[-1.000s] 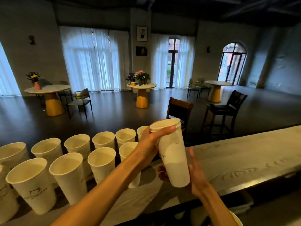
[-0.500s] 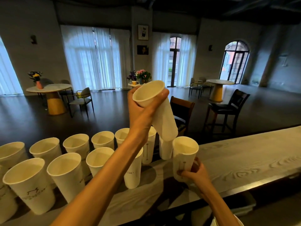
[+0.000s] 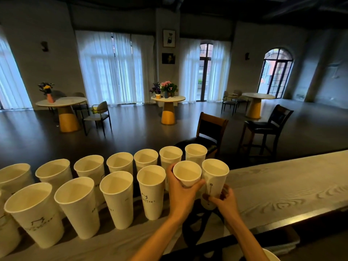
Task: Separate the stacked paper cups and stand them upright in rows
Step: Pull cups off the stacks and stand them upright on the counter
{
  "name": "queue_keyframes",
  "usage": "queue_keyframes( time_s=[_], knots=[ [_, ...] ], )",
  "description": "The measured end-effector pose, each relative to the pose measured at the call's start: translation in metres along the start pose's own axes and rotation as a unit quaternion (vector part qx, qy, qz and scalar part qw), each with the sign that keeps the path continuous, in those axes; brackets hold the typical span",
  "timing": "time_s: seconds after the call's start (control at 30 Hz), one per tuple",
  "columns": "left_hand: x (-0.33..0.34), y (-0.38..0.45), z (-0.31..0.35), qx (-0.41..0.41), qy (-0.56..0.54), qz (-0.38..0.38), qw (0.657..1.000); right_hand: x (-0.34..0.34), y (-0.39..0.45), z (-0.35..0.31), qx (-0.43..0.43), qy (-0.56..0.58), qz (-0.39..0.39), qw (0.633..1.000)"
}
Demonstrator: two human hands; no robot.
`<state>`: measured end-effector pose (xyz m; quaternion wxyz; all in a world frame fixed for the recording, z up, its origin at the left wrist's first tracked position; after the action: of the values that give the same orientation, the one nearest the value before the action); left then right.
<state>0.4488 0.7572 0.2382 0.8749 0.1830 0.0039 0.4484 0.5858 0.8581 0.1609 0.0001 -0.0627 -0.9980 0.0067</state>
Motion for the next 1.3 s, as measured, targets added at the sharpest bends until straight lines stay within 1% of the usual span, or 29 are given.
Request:
queue_keyframes(
  time_s=[0.27,0.43,0.6,0.8,0.9,1.03,1.2,1.3],
  knots=[
    [-0.004,0.001,-0.026,0.003,0.027,0.012,1.000,0.003,0.002,0.013,-0.011,-0.022,-0.029,0.999],
    [-0.009,-0.006,-0.047,-0.045,0.057,0.013,0.997,0.005,0.004,0.020,-0.025,-0.045,-0.019,0.998],
    [-0.018,-0.014,-0.066,-0.085,0.098,0.021,0.991,0.008,0.001,0.024,-0.032,-0.064,-0.030,0.997],
    [-0.022,-0.011,-0.084,-0.110,0.159,0.023,0.981,0.010,0.002,0.025,-0.040,-0.088,-0.040,0.995],
    [-0.025,-0.015,-0.090,-0.136,0.186,0.017,0.973,0.012,-0.002,0.027,-0.046,-0.112,-0.025,0.992],
    [-0.029,-0.018,-0.092,-0.138,0.212,0.001,0.967,0.013,-0.014,0.026,-0.064,-0.124,-0.016,0.990],
    [-0.034,-0.024,-0.097,-0.134,0.228,-0.036,0.964,0.008,-0.031,0.023,-0.055,-0.156,-0.014,0.986],
    [-0.041,-0.033,-0.083,-0.134,0.228,-0.047,0.963,-0.002,-0.042,0.022,-0.036,-0.171,-0.016,0.985]
  ],
)
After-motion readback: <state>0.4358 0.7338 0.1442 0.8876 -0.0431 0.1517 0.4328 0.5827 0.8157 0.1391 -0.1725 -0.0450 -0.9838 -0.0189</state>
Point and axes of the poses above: each hand's wrist, its own y-axis towards the middle knuckle, its own x-axis out of the palm, z = x × y, the point moved 2 cm from there along y, towards the middle knuckle, and after that the axes turned 15 degrees about z, right-handed, at the moved point
